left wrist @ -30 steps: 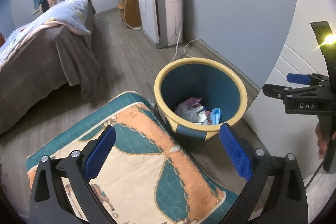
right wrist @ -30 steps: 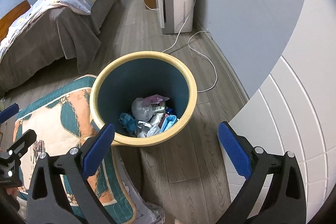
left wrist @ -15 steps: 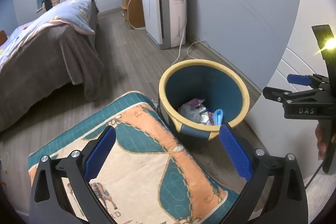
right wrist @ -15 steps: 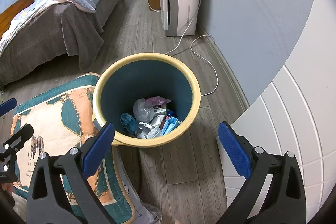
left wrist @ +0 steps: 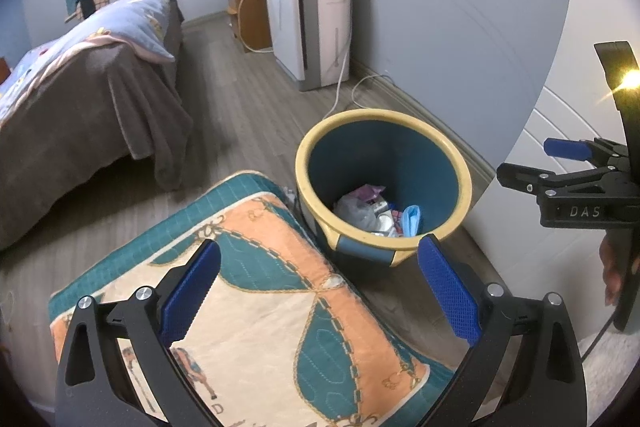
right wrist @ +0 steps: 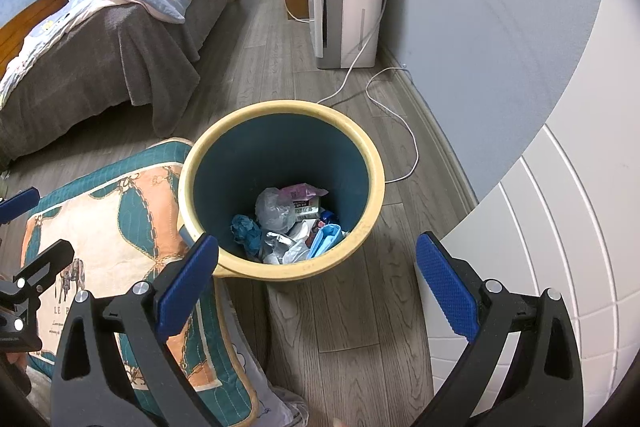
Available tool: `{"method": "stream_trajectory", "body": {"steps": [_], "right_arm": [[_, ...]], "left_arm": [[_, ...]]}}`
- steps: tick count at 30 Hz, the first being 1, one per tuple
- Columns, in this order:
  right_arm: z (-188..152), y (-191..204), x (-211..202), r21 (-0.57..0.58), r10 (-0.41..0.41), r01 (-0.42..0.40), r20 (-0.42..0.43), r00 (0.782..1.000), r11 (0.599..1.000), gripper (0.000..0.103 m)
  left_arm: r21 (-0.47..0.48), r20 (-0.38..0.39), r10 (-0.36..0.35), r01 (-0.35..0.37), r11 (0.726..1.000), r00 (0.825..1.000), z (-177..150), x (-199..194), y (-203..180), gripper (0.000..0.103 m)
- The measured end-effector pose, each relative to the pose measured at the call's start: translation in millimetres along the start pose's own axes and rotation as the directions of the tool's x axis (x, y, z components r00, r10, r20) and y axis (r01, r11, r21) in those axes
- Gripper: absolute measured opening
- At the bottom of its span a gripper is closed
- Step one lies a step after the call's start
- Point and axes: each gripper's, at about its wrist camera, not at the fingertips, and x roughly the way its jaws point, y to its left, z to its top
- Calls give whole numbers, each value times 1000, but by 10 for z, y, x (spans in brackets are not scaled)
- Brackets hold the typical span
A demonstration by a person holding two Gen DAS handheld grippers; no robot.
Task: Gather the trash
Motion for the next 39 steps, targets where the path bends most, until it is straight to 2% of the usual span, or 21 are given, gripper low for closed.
{"method": "stream_trajectory", "body": {"steps": [39], "right_arm": [[-1,16,7,-2,6,-6,-6,1000,1000,97]], "left_arm": [[-9,-13,-10,10,1000,1000,-14,63,-46,98]]}}
